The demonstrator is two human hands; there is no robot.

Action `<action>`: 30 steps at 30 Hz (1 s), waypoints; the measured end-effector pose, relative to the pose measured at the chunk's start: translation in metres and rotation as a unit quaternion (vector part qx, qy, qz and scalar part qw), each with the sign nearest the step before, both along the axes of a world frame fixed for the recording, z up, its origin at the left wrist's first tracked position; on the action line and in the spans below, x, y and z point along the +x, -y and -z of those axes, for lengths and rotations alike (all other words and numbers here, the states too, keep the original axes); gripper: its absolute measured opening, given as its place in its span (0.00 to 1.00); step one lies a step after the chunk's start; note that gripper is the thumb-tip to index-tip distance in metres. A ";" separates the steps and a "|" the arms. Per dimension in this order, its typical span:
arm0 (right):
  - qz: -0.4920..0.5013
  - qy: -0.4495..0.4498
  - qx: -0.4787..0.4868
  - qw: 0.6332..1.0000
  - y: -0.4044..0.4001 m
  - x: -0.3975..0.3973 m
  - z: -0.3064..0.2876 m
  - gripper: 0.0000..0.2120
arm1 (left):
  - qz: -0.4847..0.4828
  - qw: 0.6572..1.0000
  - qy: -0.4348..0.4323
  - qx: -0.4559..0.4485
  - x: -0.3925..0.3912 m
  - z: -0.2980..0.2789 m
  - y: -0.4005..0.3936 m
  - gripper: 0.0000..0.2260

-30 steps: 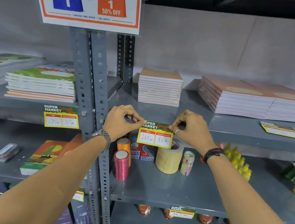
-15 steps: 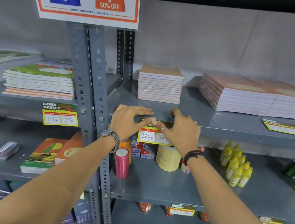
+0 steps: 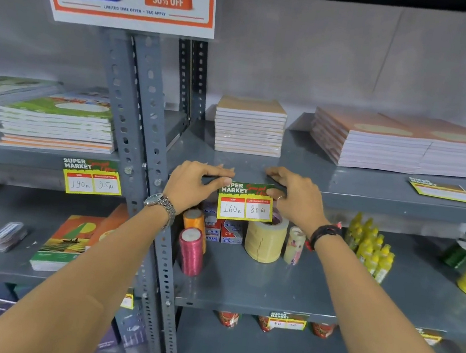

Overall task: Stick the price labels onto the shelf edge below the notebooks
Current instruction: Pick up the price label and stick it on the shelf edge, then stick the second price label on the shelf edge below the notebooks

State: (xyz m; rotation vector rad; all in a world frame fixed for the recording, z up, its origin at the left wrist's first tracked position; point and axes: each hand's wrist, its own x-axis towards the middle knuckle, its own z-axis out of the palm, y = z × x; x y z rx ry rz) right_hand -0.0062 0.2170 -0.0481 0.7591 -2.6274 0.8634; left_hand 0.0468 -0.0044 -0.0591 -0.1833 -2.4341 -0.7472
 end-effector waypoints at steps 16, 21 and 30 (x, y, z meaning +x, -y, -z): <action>0.061 -0.069 -0.122 0.988 0.018 0.001 0.022 0.24 | -0.035 0.999 -0.010 0.007 -0.001 -0.001 -0.005 0.12; 0.047 -0.079 -0.107 0.990 0.015 0.003 0.024 0.22 | -0.051 0.998 0.026 -0.025 0.007 -0.012 -0.016 0.11; -0.075 -0.093 -0.149 0.982 -0.158 -0.022 0.023 0.16 | -0.094 0.990 0.007 -0.104 -0.012 -0.024 -0.187 0.15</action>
